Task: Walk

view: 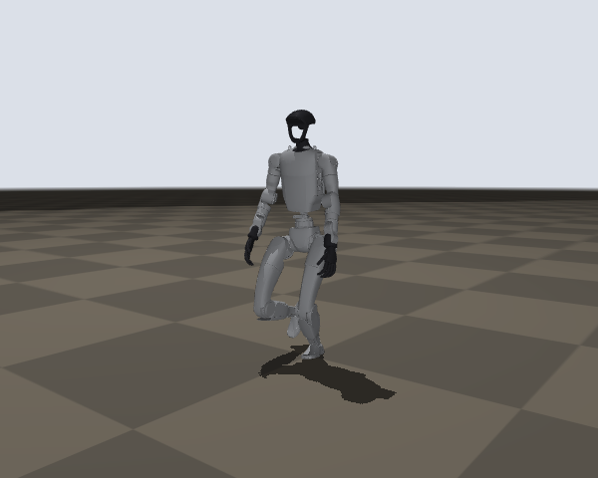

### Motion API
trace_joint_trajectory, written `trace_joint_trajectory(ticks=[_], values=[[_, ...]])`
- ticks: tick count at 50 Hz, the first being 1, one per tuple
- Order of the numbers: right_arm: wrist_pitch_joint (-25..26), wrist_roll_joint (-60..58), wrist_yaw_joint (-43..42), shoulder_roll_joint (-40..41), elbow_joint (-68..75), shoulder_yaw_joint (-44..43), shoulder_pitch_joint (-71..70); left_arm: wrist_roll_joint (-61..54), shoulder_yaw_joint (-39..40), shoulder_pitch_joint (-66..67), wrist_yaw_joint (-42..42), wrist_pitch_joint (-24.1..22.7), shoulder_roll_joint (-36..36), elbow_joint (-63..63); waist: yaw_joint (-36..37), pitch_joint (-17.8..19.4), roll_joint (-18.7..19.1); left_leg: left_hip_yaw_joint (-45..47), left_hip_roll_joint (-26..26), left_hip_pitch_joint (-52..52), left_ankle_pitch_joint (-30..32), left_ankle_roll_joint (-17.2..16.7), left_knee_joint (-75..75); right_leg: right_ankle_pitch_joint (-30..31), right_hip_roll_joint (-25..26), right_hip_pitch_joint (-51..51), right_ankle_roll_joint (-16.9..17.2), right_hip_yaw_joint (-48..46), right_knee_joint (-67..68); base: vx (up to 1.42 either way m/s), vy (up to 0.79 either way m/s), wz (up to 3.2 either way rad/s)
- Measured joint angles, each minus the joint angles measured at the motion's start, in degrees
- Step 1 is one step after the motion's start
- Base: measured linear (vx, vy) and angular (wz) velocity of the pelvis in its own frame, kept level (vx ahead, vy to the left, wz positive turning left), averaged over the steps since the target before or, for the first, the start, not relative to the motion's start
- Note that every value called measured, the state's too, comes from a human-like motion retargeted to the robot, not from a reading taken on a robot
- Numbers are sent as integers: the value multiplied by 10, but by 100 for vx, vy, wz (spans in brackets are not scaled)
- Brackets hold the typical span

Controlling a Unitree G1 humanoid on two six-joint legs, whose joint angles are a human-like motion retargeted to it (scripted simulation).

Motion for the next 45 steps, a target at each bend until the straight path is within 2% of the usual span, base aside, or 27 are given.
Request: trace_joint_trajectory(ticks=[4, 8, 15, 18, 22, 26, 28, 30, 33, 35, 37, 41, 45], values=[[-5, 3, -10, 1, -10, -1, -1, 0, -5, -17, 6, -2, -6, -17, -20, 1, 3, -8, -13, 30, -4, -9, -31, -82, -22, -70, -23, -14, -50, 30, -4, 12], [-5, 0, -15, 3, -17, -2, -3, -4, -10, -36, 13, -6, -9, -42, -33, 14, 8, -21, -12, 76, -2, -23, -70, -122, -23, -118, -25, -37, -155, 33, -7, 6], [2, -5, -21, 11, -6, -2, -7, -6, -23, -69, 18, -13, -9, -80, -33, 20, 23, -41, 8, 151, 14, -40, -157, -104, 19, -154, 15, -78, -417, 35, -10, -5], [4, -5, -19, 13, 6, -2, -6, -7, -28, -79, 17, -14, -10, -90, -26, 15, 29, -46, 14, 172, 17, -49, -178, -91, 35, -149, 19, -91, -489, 38, -12, -12], [5, -6, -17, 15, 25, 3, -5, -15, -27, -81, 16, -14, -16, -94, -17, 21, 41, -78, 27, 198, 9, -64, -141, -84, 55, -127, 1, -105, -484, 39, -12, -14], [6, -8, -13, 12, 44, 10, -6, -28, -26, -75, 10, -15, -23, -88, -11, 31, 77, -85, 89, 199, 17, -103, -39, -98, 100, -95, -37, -132, -462, 39, -9, -11], [7, -10, -11, 9, 51, 14, -6, -33, -27, -71, 7, -15, -27, -83, -7, 35, 101, -87, 129, 189, 53, -134, 31, -109, 130, -79, -57, -146, -458, 38, -7, -12], [8, -9, -7, 4, 55, 17, -8, -33, -30, -66, 2, -15, -32, -79, -2, 39, 119, -85, 170, 172, 140, -168, 107, -118, 155, -62, -74, -156, -459, 34, -7, -4], [9, -7, -2, -6, 57, 17, -12, -28, -36, -60, -7, -12, -40, -76, 10, 46, 136, -94, 205, 131, 227, -189, 207, -133, 182, -38, -96, -163, -461, 33, -7, -3], [9, -6, -1, -13, 57, 16, -16, -24, -39, -58, -11, -10, -45, -73, 18, 49, 141, -96, 223, 100, 255, -186, 260, -145, 193, -23, -106, -164, -462, 33, -7, 1], [9, -6, -2, -21, 58, 14, -21, -20, -41, -56, -15, -8, -49, -71, 27, 52, 142, -94, 238, 68, 253, -172, 301, -157, 198, -7, -111, -162, -465, 33, -8, 3], [8, -7, -5, -33, 56, 11, -31, -11, -42, -50, -18, -5, -51, -60, 45, 55, 135, -84, 252, 3, 204, -137, 336, -183, 199, 30, -112, -154, -473, 32, -9, 1], [7, -8, -11, -40, 50, 6, -39, -3, -34, -35, -18, -3, -49, -46, 64, 59, 123, -68, 244, -56, 146, -115, 304, -208, 194, 69, -105, -141, -486, 31, -8, -9]])
